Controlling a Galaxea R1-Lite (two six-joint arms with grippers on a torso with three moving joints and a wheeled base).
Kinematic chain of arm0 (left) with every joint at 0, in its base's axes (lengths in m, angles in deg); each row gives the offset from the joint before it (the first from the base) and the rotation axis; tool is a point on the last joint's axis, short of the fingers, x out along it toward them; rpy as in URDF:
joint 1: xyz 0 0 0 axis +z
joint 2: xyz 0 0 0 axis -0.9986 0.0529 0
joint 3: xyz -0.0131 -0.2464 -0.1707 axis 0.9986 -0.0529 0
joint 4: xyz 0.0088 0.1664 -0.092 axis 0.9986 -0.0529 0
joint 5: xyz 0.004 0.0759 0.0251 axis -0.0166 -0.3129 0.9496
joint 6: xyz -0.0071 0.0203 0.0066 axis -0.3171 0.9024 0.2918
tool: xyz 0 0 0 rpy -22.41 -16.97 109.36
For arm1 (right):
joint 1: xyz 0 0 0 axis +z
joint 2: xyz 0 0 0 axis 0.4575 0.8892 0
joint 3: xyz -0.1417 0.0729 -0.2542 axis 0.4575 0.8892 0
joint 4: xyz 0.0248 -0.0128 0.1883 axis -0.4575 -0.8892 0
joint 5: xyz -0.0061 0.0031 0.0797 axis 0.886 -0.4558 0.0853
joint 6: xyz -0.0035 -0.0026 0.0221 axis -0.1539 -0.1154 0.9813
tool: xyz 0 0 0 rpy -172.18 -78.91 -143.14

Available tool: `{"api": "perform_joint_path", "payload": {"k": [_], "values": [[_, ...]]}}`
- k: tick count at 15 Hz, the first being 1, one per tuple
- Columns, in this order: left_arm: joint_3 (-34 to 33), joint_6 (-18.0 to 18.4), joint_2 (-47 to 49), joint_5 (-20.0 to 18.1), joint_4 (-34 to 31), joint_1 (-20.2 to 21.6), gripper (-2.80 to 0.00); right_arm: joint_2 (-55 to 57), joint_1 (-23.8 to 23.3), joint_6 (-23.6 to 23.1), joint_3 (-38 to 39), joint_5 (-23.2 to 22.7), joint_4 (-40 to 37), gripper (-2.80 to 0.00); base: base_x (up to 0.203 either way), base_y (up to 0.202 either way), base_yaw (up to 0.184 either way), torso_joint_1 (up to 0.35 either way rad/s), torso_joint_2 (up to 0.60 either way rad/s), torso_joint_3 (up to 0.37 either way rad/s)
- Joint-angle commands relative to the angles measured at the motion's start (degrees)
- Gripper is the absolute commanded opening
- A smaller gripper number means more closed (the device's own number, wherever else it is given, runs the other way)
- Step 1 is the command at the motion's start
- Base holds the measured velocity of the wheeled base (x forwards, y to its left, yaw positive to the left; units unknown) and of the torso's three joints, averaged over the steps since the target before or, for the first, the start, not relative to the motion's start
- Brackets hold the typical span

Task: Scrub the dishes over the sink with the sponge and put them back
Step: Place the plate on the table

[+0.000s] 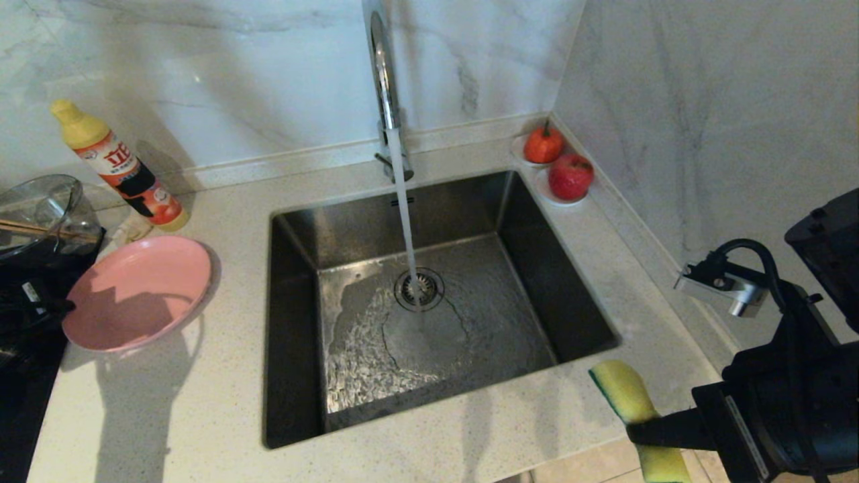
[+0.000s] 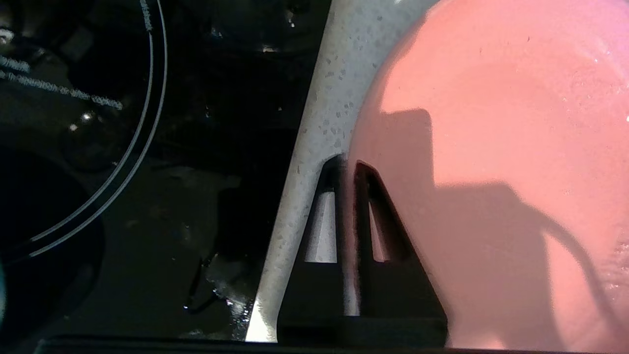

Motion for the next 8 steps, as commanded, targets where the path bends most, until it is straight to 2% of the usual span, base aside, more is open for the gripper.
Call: {"api": "perform_joint_path", "payload": {"k": [1,3,7,8], "values": [[0.2,-0.2,-1.3,-0.3,-0.3,0.2,0.00,-0.3,0.0,0.2,0.2,-0.1,-0.2,-2.80,0.000,0.000,0.000,0.000,0.00,0.000],[0.4,-0.8,-3.4,-0.4,-1.1,0.2,0.00,-0.9,0.0,0.2,0.2,-0.1,-0.2,-2.80,0.000,0.000,0.000,0.000,0.00,0.000],[5.2,-2.4,-11.0,-0.9,-8.6,0.0,0.00,-0.7,0.0,0.3,0.4,-0.1,-0.2,-2.80,0.000,0.000,0.000,0.000,0.00,0.000],[7.6,-2.7,-12.7,-0.9,-11.5,-0.8,-2.80,-0.7,0.0,0.4,0.4,-0.1,-0.2,-2.80,0.000,0.000,0.000,0.000,0.00,0.000]]}}
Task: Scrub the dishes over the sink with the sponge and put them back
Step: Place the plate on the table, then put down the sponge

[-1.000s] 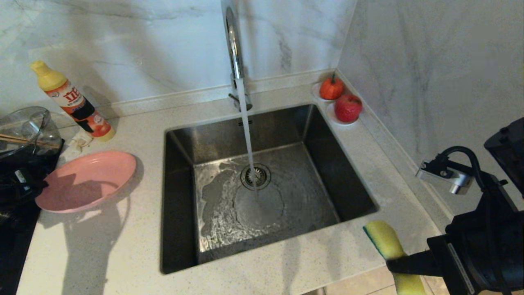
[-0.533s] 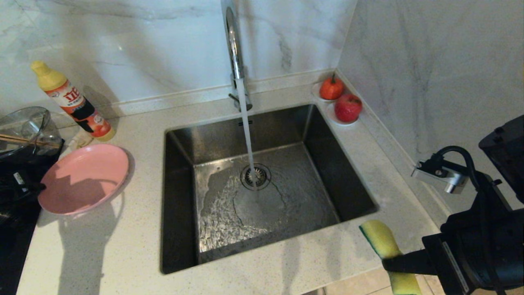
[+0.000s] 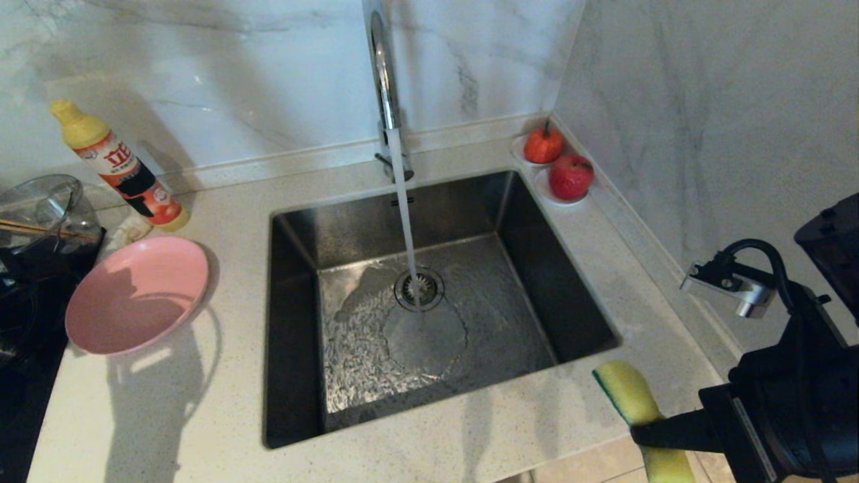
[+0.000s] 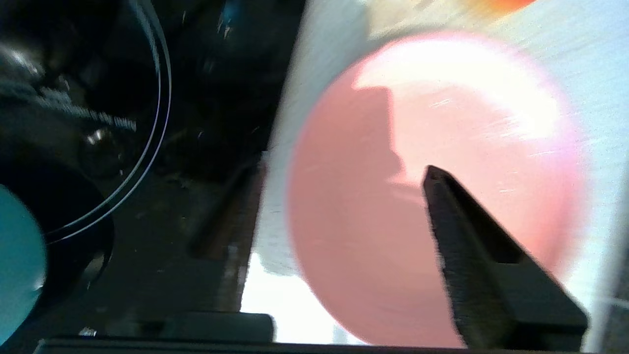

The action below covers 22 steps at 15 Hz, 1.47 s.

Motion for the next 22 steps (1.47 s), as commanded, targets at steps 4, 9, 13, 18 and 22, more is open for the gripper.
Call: {"api": "perform_joint_path", "payload": {"k": [4,9,13,18,22], "values": [[8.9,1.0,-4.9,0.1,-8.2,-11.3,-2.80,-0.7,0.0,0.1,-0.1,0.1,-0.2,-2.80,0.000,0.000,0.000,0.000,0.00,0.000],[4.6,8.7,-11.2,5.5,-5.6,-28.0,-2.80,-1.9,-0.2,0.2,-0.2,0.6,-0.3,-2.80,0.000,0.000,0.000,0.000,0.00,0.000],[-1.6,9.3,-26.7,10.8,-2.7,-37.3,-2.80,-1.8,-1.7,0.2,0.0,0.6,-0.1,-2.80,0.000,0.000,0.000,0.000,0.00,0.000],[-9.1,9.8,-49.3,12.0,-8.2,-41.2,-2.80,-1.5,-1.7,0.4,0.7,0.7,-0.1,-2.80,0.000,0.000,0.000,0.000,0.00,0.000],[-22.0,9.9,-65.3,20.7,-10.5,-41.5,-2.80,-1.7,-1.9,0.4,1.5,1.4,0.0,-2.80,0.000,0.000,0.000,0.000,0.00,0.000]]}}
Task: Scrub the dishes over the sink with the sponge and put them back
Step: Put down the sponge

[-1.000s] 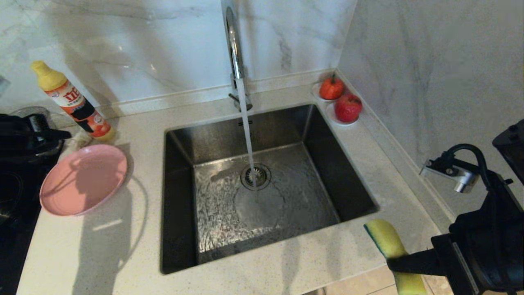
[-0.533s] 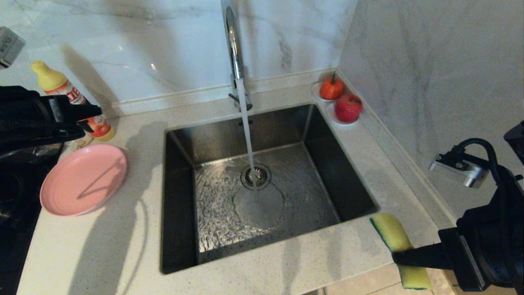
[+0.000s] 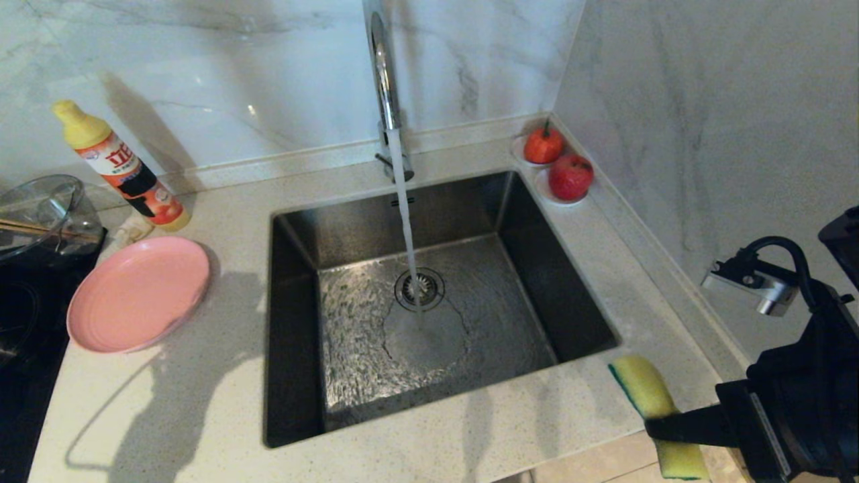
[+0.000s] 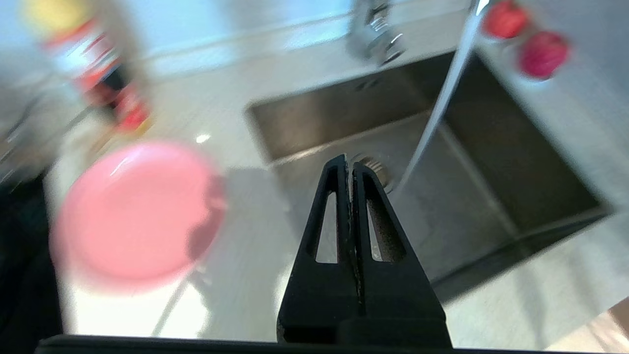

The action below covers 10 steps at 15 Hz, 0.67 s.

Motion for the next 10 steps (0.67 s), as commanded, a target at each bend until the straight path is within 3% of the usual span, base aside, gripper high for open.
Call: {"api": "perform_joint_path", "payload": {"k": [1,6,10], "values": [[-8.3,0.0,-12.8,6.8,-0.3,-0.2,-2.80,-0.1,0.0,0.2,0.4,0.1,-0.2,-2.80,0.000,0.000,0.000,0.000,0.00,0.000],[-22.0,0.0,-25.3,15.9,-0.8,0.1,-2.80,0.5,0.0,0.0,1.3,0.2,-0.1,-2.80,0.000,0.000,0.000,0.000,0.00,0.000],[-30.5,0.2,-32.1,18.0,-0.8,0.5,-2.80,-0.1,0.0,0.0,2.1,0.2,-0.2,-2.80,0.000,0.000,0.000,0.000,0.00,0.000]]}}
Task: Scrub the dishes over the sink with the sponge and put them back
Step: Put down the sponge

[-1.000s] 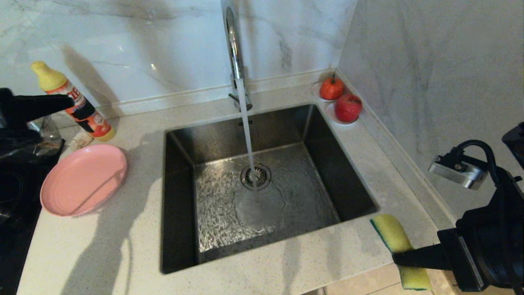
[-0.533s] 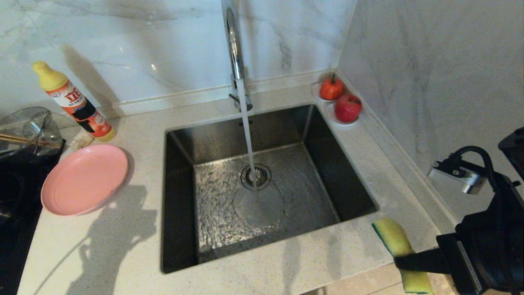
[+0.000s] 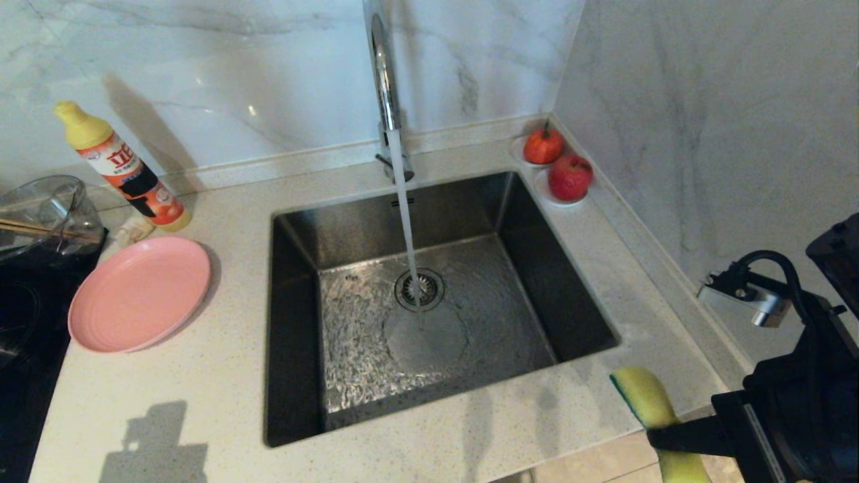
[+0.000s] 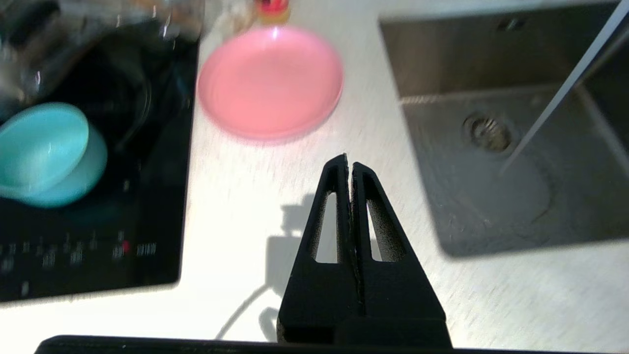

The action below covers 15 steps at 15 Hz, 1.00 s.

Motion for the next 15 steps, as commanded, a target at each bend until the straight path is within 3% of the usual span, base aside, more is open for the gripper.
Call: {"api": "perform_joint_path", "payload": {"k": [1,5,8,12,15], "values": [[-6.2,0.3,-7.2,0.3,0.0,0.4,-2.80,-0.4,-0.1,0.1,0.7,0.4,-0.2,-2.80,0.000,0.000,0.000,0.000,0.00,0.000],[-17.6,0.2,-14.8,-1.5,2.3,0.6,-2.80,-0.9,0.0,-0.4,0.8,2.6,-0.4,-2.80,0.000,0.000,0.000,0.000,0.00,0.000],[-18.3,0.6,-14.9,-7.1,2.7,0.7,-2.80,-0.5,0.6,-1.3,0.4,3.2,-0.3,-2.80,0.000,0.000,0.000,0.000,0.00,0.000],[-20.0,7.0,-14.9,-12.0,2.4,0.7,-2.80,-1.2,0.7,-4.3,1.8,8.6,-0.8,-2.80,0.000,0.000,0.000,0.000,0.00,0.000],[-20.2,6.1,-14.9,-11.8,3.0,0.7,-2.80,-1.4,0.7,-7.1,4.3,14.3,-0.8,-2.80,0.000,0.000,0.000,0.000,0.00,0.000]]}}
